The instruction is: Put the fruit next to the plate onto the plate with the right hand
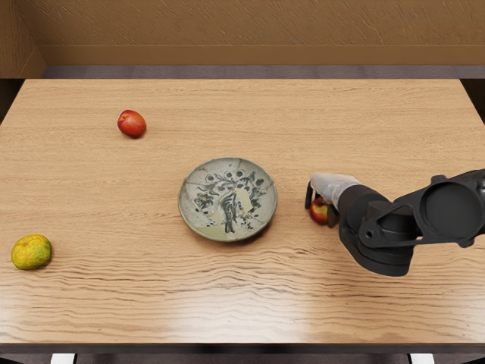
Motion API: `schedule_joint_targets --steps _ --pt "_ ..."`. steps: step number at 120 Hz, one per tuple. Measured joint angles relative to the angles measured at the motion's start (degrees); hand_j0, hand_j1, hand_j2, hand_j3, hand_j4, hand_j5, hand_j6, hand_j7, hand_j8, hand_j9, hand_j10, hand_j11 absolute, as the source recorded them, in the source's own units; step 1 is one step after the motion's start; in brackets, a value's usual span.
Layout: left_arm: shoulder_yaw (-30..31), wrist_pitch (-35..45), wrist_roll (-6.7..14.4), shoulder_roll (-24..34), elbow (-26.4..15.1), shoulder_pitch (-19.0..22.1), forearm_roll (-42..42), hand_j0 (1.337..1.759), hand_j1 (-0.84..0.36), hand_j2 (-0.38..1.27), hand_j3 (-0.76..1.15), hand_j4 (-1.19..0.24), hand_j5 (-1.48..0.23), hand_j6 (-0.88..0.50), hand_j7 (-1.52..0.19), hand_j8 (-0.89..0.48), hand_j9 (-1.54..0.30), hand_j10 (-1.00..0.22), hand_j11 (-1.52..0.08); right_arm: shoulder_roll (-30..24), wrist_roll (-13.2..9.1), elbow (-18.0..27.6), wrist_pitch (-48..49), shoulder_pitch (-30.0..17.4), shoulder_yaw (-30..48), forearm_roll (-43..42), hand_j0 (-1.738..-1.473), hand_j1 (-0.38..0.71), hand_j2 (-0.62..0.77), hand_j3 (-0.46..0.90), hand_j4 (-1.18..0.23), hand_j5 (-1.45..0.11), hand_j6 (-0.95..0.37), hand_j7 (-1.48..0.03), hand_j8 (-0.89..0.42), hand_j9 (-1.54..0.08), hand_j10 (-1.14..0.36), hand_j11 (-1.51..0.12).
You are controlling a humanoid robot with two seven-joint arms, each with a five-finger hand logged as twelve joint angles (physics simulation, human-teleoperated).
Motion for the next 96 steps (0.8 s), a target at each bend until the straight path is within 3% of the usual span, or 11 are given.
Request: schedule_joint_targets --steps 50,96 --pt "0.0 0.0 0.0 0.0 0.0 0.0 0.0 1.658 0.35 0.00 0.00 0.00 0.00 0.00 0.00 0.00 0.00 0.00 0.00 -0.6 0.1 0.8 0.2 0.6 0.1 0.1 -1.655 0.28 0.21 0.00 -0.63 -0.84 -0.44 -0.83 -0.47 -0.84 -0.63 -0.84" --pt "0.0 0.0 0.0 0.0 0.0 0.0 0.0 1.658 0.35 0.00 0.00 0.00 0.00 0.00 0.00 0.00 0.00 0.00 0.00 -3.0 0.2 3.2 0.2 4.8 2.5 0.7 -1.657 0.30 0.26 0.00 -0.63 -0.86 -0.43 -0.84 -0.47 -0.86 -0.63 -0.86"
